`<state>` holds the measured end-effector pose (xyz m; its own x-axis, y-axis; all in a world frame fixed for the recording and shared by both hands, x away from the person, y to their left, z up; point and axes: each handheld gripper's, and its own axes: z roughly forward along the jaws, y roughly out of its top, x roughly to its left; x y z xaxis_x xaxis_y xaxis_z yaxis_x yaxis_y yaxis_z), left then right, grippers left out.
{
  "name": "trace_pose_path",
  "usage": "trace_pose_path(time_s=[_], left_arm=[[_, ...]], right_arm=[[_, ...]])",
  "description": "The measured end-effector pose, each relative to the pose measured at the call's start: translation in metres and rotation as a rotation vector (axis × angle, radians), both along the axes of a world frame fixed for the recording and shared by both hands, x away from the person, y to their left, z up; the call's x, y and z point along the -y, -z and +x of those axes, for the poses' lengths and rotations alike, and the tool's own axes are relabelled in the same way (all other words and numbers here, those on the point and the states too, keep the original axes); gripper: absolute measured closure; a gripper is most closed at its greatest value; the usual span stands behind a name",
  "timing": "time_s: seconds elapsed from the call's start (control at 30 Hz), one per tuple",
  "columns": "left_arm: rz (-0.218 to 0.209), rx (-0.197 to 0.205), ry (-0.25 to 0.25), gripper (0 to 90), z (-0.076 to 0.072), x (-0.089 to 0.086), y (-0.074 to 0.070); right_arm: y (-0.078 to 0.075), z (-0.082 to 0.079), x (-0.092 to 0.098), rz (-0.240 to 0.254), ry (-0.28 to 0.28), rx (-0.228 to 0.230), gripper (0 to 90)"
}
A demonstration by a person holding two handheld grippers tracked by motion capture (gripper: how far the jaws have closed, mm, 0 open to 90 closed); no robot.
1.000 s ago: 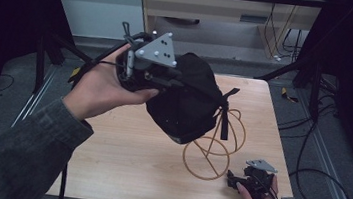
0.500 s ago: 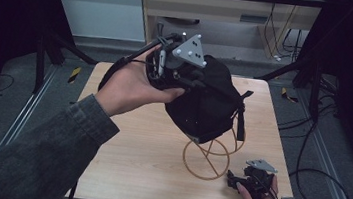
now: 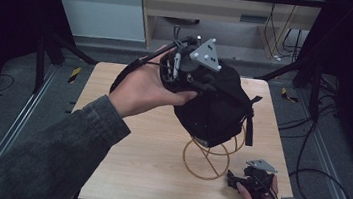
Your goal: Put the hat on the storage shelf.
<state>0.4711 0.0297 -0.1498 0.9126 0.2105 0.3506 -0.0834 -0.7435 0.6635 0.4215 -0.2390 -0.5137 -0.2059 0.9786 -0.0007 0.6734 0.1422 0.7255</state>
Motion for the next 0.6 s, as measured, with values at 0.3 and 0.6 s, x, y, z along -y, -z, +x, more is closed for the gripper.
trace_pose_path(time_s=[0.3, 0.6], left_arm=[[0.026, -0.015, 0.01, 74.1, 0.002, 0.012, 0.008], [0.057, -0.038, 0.01, 74.1, 0.011, 0.025, 0.027]], right_arm=[[0.0, 0.0, 0.0, 0.0, 0.0, 0.0, 0.4], [0.0, 0.0, 0.0, -0.002, -0.001, 0.001, 0.4]])
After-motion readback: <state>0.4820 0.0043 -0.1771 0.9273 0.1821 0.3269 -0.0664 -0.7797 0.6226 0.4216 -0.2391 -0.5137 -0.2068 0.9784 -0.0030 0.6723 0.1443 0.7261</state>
